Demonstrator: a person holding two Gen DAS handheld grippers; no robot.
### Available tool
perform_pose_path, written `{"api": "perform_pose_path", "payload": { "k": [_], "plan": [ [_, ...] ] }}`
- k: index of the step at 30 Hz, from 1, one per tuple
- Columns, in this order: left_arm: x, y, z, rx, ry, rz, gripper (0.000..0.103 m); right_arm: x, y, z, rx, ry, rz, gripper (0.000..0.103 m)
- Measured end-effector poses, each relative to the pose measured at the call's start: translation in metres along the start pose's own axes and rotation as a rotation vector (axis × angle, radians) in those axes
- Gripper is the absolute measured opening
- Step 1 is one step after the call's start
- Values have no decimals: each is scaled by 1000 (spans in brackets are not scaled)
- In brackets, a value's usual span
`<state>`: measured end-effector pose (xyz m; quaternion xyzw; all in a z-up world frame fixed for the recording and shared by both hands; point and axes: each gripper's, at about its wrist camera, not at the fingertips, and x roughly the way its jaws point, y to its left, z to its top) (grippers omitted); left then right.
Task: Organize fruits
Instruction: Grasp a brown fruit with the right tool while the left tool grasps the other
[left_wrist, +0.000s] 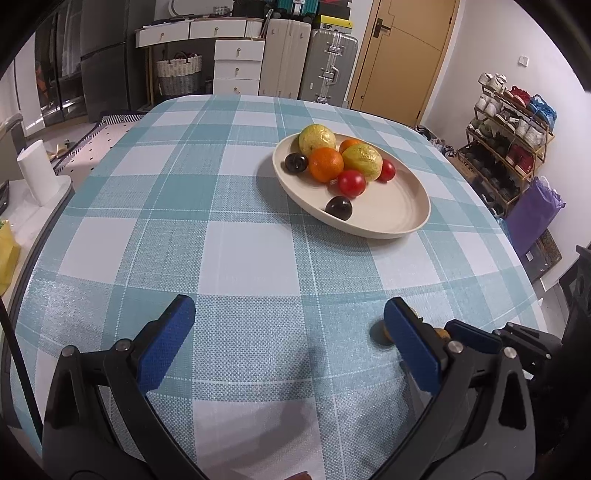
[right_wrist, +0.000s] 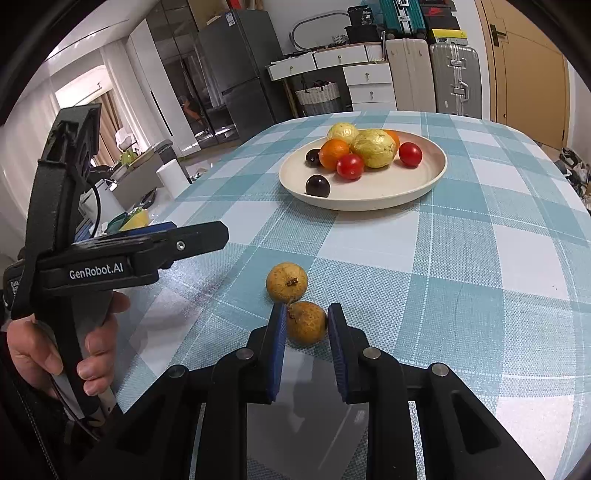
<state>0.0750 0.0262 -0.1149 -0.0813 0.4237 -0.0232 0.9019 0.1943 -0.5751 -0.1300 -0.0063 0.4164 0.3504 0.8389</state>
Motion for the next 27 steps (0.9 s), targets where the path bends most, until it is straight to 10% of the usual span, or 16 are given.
{"api": "perform_pose_path", "payload": {
  "k": [27],
  "plan": [
    [26, -54, -5, 163, 57, -149, 101, -32, -49, 17, 98, -108, -32, 23]
  ]
}}
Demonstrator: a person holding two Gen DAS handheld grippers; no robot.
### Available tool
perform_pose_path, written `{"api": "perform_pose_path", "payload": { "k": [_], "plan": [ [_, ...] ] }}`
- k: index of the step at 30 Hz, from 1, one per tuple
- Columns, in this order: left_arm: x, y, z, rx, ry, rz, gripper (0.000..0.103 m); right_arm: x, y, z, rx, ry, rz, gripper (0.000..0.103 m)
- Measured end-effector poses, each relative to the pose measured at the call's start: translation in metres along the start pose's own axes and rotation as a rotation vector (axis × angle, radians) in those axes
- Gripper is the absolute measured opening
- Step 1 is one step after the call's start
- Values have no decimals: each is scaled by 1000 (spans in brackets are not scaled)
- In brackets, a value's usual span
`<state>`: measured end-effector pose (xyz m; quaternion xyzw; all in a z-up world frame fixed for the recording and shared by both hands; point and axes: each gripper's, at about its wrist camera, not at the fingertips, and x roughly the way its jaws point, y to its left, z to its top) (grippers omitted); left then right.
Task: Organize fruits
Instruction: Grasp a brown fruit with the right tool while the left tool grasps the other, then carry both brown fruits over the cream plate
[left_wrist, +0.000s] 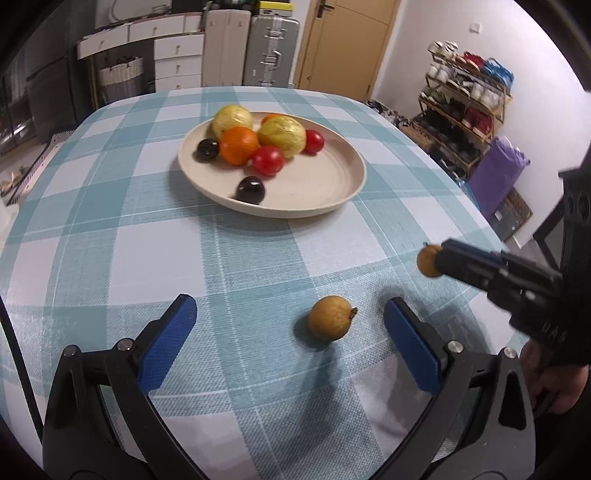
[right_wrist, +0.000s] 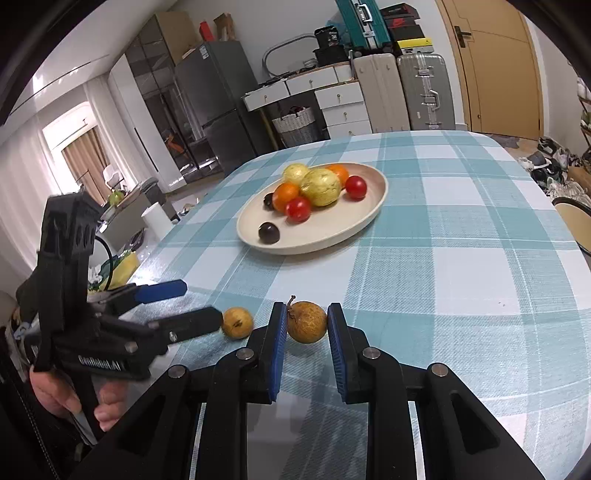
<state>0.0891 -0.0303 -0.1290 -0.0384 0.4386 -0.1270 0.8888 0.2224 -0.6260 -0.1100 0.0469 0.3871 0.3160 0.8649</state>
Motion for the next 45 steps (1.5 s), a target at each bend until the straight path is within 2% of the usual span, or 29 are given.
{"api": "perform_pose_path", "payload": {
  "k": [4, 7, 9, 11, 13, 15, 20, 29, 31, 45],
  "plan": [
    [6, -6, 0, 30, 8, -12, 91, -2, -7, 4, 11, -9, -5, 23],
    [10, -9, -1, 54, 19, -28, 69, -2, -10, 6, 17, -11, -4, 23],
    [13, -9, -2, 60, 32, -53, 59, 0, -12, 7, 22, -14, 0, 23],
    [15, -8, -2, 57, 39, -79, 39, 1, -13, 9, 24, -15, 1, 23],
    [17, -4, -2, 45, 51, -136, 24, 3, -14, 10, 27, -14, 4, 23],
    [19, -1, -1, 32, 61, -192, 23, 4, -14, 12, 29, -15, 7, 23],
    [14, 8, 5, 5, 39, -218, 23, 8, -12, 17, 28, -13, 20, 23],
    [-1, 34, 35, -50, -28, -203, 23, 20, -8, 33, 16, -15, 36, 23],
    [-2, 42, 43, -61, -37, -181, 23, 25, -6, 39, 11, -14, 41, 23],
    [17, 72, 101, -94, -64, -172, 23, 60, 2, 79, -12, -6, 82, 23]
  ]
}}
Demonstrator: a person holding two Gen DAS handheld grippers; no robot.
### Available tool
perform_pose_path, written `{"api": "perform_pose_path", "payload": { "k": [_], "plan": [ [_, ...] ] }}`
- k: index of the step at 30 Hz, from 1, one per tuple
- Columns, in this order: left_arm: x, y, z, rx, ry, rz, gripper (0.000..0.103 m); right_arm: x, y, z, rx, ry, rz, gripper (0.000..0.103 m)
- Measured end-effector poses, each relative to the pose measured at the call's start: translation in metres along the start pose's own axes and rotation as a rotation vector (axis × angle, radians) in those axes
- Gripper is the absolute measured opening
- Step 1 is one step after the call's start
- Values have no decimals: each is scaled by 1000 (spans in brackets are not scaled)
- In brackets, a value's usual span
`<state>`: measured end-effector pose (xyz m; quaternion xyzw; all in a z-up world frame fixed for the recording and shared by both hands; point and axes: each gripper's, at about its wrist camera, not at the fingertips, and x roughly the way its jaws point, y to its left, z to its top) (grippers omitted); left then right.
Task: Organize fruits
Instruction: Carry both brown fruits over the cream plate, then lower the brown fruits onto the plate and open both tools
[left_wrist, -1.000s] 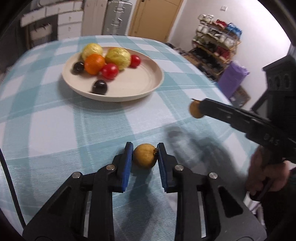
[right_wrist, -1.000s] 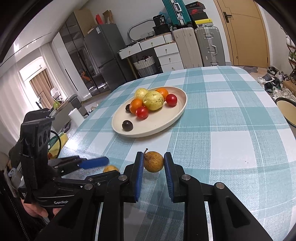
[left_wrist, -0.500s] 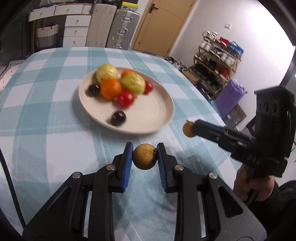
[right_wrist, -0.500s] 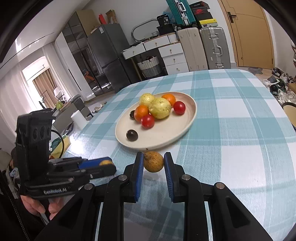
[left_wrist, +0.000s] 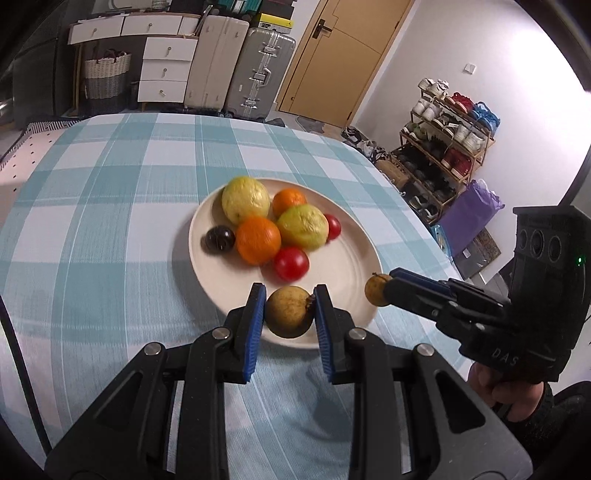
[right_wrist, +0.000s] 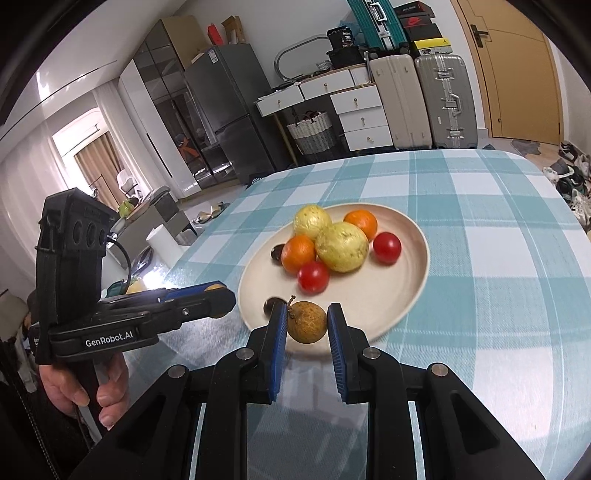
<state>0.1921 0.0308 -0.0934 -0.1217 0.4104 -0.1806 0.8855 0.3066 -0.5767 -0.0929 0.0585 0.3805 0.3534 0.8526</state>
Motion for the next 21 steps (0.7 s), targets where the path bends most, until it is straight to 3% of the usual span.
{"api": "perform_pose_path", "payload": {
  "k": [11, 21],
  "plan": [
    [27, 18, 21, -30, 23, 4, 23, 26, 0, 23, -8, 24, 31, 23],
    [45, 33, 20, -65, 46, -5, 23, 50, 6, 29, -24, 56, 55, 23]
  ]
}}
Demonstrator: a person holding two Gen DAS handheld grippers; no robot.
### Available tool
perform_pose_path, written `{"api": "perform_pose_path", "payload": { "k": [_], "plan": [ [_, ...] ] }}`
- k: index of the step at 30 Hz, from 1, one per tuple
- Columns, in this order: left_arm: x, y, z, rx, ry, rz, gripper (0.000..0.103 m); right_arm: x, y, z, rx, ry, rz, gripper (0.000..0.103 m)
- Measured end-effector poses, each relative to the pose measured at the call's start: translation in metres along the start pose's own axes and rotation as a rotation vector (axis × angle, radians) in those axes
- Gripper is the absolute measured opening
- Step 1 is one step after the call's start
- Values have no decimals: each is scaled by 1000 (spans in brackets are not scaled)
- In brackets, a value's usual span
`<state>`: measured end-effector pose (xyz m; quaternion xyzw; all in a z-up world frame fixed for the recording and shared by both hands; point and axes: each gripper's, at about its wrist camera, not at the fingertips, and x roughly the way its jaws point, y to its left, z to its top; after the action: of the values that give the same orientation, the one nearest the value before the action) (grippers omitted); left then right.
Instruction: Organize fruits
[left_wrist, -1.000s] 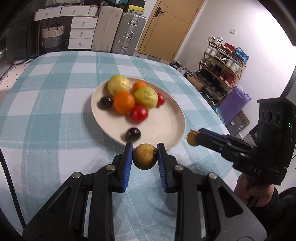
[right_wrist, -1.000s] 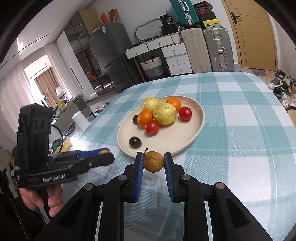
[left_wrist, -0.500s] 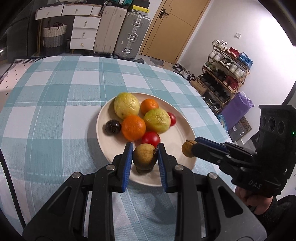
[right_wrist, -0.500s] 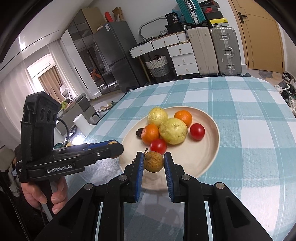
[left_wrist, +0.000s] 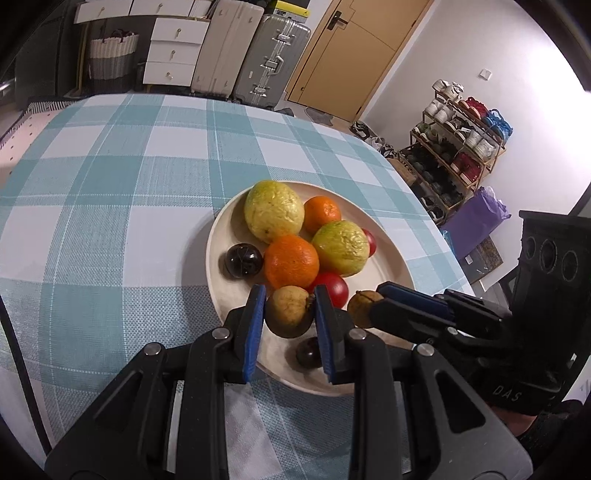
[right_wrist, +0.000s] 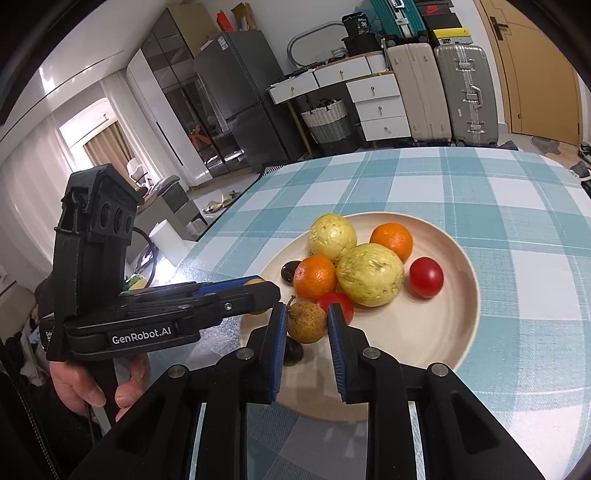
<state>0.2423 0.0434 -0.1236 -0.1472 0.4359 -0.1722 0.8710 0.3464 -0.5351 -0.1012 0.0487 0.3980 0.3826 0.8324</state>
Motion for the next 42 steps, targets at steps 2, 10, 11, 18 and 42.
{"api": "perform_pose_path", "payload": {
  "k": [2, 10, 11, 18, 42],
  "plan": [
    [3, 2, -1, -8, 5, -4, 23, 3, 0, -1, -2, 6, 0, 23],
    [8, -1, 0, 2, 20, -14, 24, 15, -5, -1, 6, 26, -3, 23],
    [8, -2, 0, 2, 21, -17, 24, 15, -5, -1, 5, 26, -5, 23],
    [-2, -7, 1, 6, 4, 2, 47, 8, -7, 1, 17, -3, -1, 43],
    [-96, -46, -18, 53, -211, 160, 82, -81, 14, -3, -4, -277, -54, 94]
  ]
}}
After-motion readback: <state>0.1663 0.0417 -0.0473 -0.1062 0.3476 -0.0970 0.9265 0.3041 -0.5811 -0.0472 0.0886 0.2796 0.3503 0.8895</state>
